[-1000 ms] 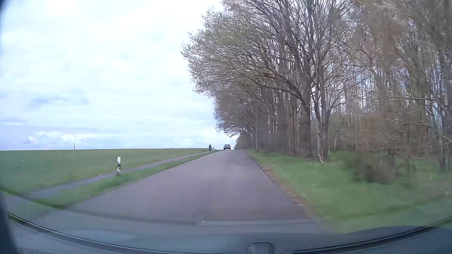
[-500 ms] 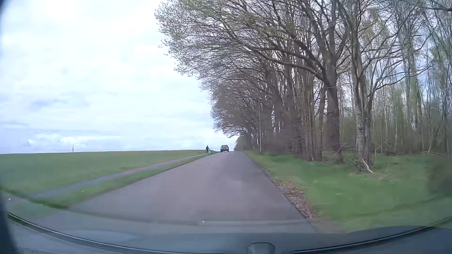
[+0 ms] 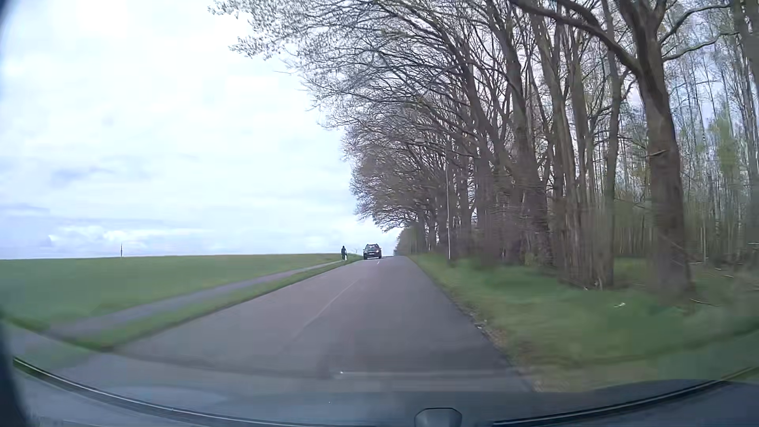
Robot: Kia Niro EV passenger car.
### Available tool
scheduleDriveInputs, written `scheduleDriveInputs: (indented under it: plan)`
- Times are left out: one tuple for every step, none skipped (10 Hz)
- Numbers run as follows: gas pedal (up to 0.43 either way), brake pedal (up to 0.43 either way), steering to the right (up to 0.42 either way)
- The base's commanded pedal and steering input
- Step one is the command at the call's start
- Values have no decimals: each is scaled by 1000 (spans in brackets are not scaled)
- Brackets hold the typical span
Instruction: Follow the waypoints while adhering to traffic rules and regulations
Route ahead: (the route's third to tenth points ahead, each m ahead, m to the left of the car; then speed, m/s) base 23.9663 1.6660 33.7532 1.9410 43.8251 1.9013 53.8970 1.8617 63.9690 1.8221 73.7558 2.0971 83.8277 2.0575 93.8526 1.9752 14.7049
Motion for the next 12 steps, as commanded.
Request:
scheduleDriveInputs:
  plan:
    - [220,0,-1]
    - [209,0,-2]
    - [197,0,-2]
    - [197,0,-3]
    - [189,0,-3]
    - [189,0,-4]
    - [189,0,-5]
    - [197,0,-5]
    - [197,0,-5]
    - [197,0,-5]
    - [197,0,-5]
    - [197,0,-5]
